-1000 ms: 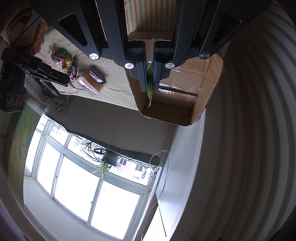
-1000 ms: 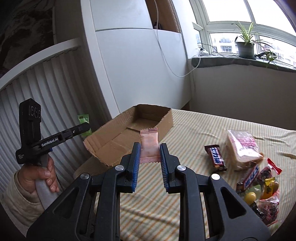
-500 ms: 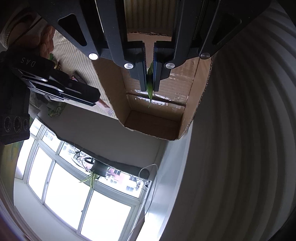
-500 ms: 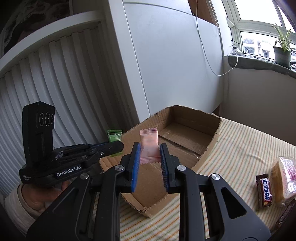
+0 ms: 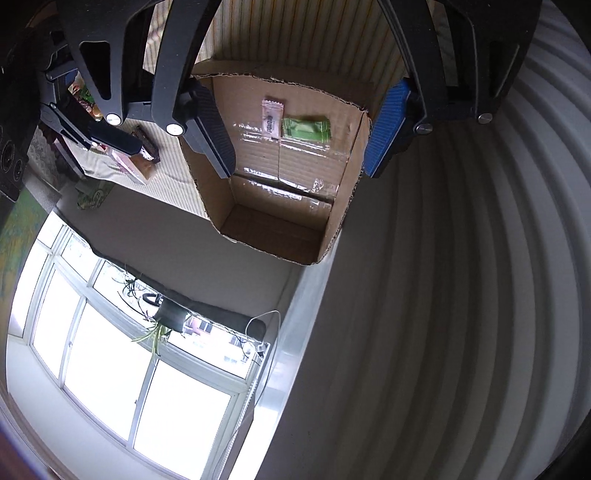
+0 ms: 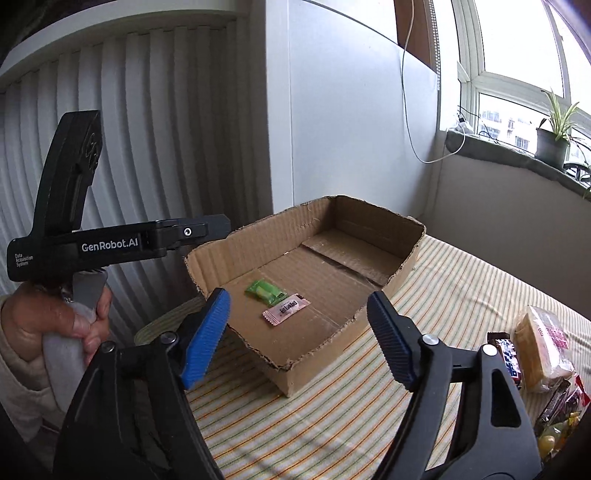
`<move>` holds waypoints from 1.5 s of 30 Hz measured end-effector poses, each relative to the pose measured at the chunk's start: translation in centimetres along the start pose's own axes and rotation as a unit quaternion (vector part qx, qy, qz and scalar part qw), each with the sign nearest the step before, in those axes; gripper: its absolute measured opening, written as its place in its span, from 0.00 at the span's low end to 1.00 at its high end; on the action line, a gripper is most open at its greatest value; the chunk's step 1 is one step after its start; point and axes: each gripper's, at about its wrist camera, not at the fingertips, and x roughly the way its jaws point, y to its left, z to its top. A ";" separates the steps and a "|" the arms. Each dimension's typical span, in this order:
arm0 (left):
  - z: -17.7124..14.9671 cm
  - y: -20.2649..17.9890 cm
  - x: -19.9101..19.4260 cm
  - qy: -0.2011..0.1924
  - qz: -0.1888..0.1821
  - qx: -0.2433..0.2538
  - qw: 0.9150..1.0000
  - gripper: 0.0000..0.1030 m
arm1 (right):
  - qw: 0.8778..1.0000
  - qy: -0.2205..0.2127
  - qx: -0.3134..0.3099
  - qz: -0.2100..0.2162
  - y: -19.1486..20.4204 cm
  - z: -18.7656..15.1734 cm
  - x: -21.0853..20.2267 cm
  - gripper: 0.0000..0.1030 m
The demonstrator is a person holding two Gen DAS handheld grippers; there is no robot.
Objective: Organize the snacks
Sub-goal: 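Move both tools back from the box toward the snack pile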
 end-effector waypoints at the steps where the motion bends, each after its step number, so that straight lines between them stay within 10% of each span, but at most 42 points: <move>1: 0.0 0.0 -0.4 -0.002 0.001 0.000 1.000 0.70 | 1.000 0.002 0.003 0.005 0.2 0.0 -0.1 0.79; 21: -0.7 -9.3 -0.7 0.032 -0.034 0.076 0.996 0.78 | 0.995 -0.017 0.068 -0.067 -4.0 -5.1 -7.8 0.87; 35: -4.8 -21.0 2.7 0.110 -0.132 0.152 0.973 0.78 | 0.962 -0.006 0.156 -0.222 -13.7 -13.2 -18.5 0.87; 45: -7.4 -25.4 3.7 0.150 -0.169 0.178 0.958 0.78 | 0.949 -0.001 0.188 -0.254 -16.4 -16.1 -21.3 0.87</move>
